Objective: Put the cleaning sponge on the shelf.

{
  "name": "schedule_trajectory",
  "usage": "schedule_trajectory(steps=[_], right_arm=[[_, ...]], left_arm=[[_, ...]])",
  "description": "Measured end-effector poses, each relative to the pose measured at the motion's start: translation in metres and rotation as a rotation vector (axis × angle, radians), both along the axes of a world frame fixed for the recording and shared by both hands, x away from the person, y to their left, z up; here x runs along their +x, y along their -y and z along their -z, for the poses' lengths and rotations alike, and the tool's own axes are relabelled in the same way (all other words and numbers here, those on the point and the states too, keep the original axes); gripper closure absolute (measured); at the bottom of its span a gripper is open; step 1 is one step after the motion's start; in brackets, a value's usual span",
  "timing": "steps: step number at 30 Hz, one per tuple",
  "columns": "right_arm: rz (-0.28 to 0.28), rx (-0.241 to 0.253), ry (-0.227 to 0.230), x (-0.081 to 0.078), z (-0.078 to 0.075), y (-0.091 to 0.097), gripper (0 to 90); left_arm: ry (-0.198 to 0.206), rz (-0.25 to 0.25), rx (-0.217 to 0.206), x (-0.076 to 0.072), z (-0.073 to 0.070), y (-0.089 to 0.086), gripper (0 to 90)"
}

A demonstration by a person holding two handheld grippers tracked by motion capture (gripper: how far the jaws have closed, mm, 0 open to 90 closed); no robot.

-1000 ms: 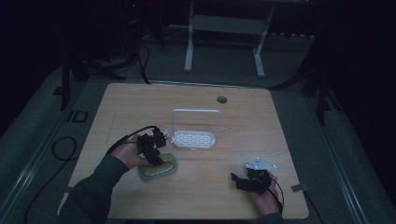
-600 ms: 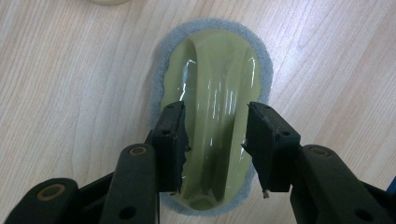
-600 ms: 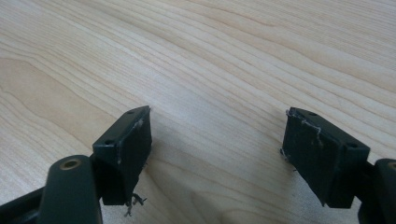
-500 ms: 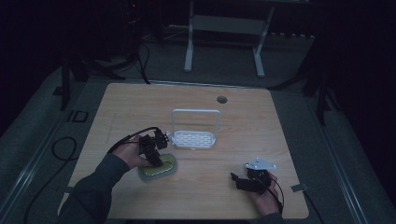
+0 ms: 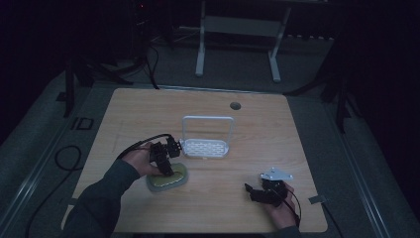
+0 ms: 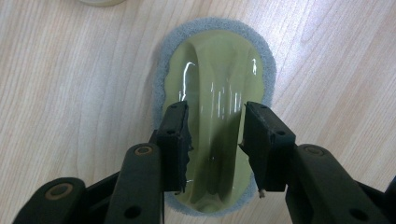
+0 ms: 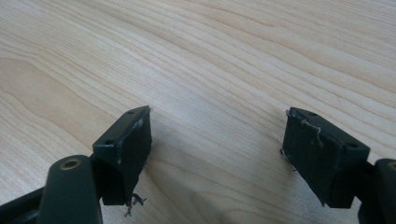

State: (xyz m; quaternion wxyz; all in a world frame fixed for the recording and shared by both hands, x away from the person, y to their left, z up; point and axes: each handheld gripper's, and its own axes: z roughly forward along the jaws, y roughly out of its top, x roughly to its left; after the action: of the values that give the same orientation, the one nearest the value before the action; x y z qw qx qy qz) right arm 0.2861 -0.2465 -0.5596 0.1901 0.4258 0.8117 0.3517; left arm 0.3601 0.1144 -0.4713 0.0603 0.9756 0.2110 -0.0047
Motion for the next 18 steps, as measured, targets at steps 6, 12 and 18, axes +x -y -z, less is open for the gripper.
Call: schedule_trajectory(steps=[6,12,18], right_arm=[[0.0,0.0,0.0,0.0,0.0,0.0,23.4],[0.0,0.0,0.0,0.0,0.0,0.0,23.4],[0.0,0.0,0.0,0.0,0.0,0.0,23.4]], left_arm=[[-0.024,0.007,0.004,0.0041,0.0016,0.0001,62.6],[-0.051,0.018,0.015,0.0072,0.0032,0.0012,64.8],[-0.067,0.037,0.033,0.0089,0.0046,0.0034,68.0]])
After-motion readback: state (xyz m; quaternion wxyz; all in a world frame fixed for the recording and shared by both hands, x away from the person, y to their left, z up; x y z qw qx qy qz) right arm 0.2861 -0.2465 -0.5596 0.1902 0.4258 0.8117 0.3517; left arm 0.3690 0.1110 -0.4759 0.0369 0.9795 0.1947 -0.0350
